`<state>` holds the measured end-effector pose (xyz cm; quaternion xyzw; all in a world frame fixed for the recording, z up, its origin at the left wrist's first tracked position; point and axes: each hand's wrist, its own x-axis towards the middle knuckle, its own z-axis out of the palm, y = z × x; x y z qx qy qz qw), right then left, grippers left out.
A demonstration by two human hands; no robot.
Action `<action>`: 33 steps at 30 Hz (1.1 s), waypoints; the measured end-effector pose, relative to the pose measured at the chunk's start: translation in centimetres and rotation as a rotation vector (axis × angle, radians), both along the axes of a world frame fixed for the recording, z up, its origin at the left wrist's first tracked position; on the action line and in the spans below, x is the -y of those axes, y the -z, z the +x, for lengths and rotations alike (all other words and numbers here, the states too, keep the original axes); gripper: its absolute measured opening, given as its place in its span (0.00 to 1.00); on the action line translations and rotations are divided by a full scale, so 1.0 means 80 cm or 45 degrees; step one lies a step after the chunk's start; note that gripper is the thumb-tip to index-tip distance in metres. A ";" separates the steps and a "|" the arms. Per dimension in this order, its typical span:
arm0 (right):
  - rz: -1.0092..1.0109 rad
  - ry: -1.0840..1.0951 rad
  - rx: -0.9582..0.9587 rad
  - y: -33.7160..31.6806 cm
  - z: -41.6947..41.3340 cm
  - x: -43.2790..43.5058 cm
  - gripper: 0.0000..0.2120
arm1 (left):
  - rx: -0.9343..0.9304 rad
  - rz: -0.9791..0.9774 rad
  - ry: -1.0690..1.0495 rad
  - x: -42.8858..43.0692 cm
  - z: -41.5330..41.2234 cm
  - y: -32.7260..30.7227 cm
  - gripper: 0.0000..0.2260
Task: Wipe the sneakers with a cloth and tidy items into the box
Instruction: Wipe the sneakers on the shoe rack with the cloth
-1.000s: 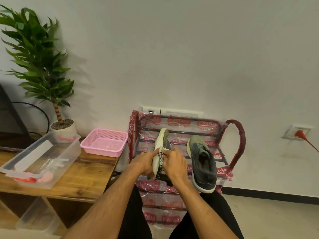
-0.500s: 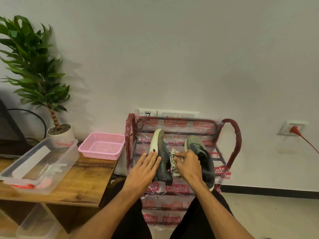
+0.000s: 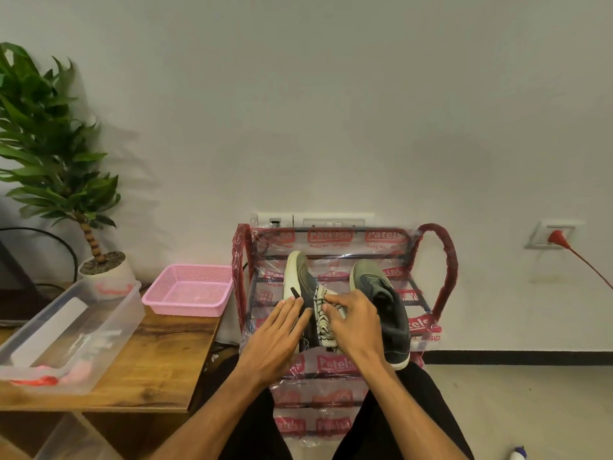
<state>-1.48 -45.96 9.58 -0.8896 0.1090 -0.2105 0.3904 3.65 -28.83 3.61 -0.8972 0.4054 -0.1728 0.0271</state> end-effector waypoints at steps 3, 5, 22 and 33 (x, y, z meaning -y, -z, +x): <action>0.042 0.067 0.116 -0.023 -0.012 0.005 0.10 | -0.020 -0.191 0.002 0.010 -0.005 -0.011 0.41; 0.028 0.115 0.201 -0.039 -0.021 0.009 0.10 | -0.043 -0.387 -0.009 0.017 -0.007 -0.018 0.40; -0.756 0.021 0.246 -0.066 -0.014 -0.012 0.09 | 0.007 -0.929 -0.150 0.062 -0.017 -0.048 0.32; -0.818 -0.167 0.062 -0.087 0.004 -0.008 0.09 | -0.006 -0.981 -0.160 0.071 -0.019 -0.054 0.28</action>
